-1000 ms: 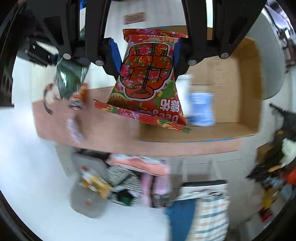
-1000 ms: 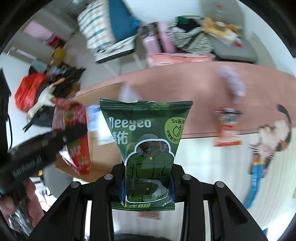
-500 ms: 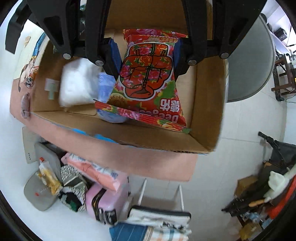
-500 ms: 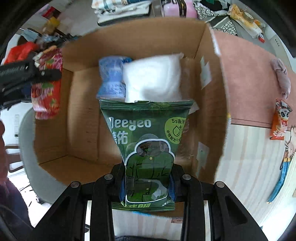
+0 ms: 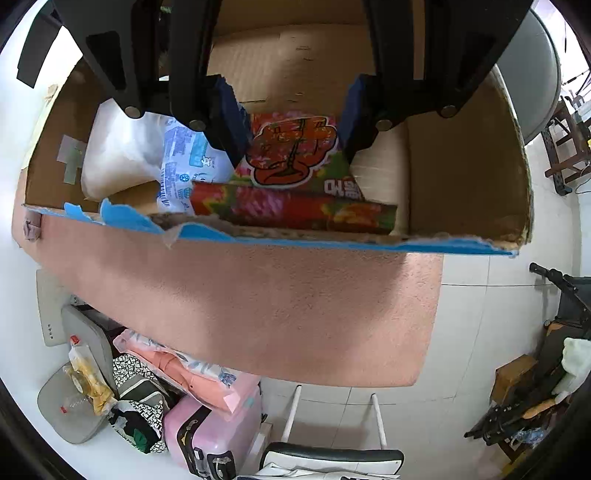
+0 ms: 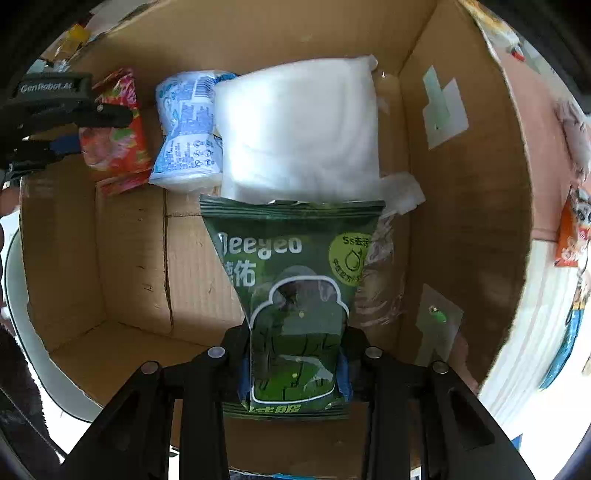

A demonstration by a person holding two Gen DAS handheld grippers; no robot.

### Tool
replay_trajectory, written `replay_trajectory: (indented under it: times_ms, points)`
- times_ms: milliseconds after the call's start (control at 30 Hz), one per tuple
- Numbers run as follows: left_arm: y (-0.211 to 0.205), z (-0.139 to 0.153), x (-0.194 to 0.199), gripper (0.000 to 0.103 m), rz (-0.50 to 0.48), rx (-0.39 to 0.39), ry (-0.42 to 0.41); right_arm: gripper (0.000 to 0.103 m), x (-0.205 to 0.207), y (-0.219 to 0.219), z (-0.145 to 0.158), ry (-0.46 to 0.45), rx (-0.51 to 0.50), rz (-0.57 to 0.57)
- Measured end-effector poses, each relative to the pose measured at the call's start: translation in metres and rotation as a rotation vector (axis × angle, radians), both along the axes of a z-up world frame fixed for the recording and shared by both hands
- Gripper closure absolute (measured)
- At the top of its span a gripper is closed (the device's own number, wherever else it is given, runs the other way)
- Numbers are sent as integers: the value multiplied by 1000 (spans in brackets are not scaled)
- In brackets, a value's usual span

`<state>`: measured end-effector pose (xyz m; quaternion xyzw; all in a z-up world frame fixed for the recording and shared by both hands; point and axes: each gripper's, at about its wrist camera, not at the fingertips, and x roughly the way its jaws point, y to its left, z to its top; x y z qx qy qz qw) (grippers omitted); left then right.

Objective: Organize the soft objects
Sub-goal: 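Carry both packs into the box and release them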

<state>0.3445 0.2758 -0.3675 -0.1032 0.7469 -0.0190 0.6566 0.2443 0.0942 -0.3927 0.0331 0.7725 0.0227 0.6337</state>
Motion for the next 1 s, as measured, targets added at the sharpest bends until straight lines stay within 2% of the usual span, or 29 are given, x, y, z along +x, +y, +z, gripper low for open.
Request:
replay_trajectory:
  times_ms: [33,67,100,167,200,267,367,700,1000]
  points:
    - [2,3,-1,59,6,1,0,62,2,2,1,-2,-1,0]
    - [4,7,-2,59,8,0,-3,51,2,3,5,-9,-1,-1]
    - [6,12,-4,58,12,1,-8,34,3,4,11,-22,-3,1]
    - [10,24,-8,54,22,-7,-38,19,5,7,23,-50,4,0]
    - [10,31,-11,52,20,-3,-54,18,6,8,29,-64,2,1]
    - [10,43,-19,28,10,10,-79,17,6,9,40,-79,7,-10]
    - [10,62,-35,15,-1,26,-119,0,5,9,58,-125,5,-19]
    - [5,116,-104,12,-15,95,-252,0,-18,-3,106,-260,-53,15]
    - [-4,158,-166,12,-22,166,-353,0,-57,-13,157,-371,-40,26]
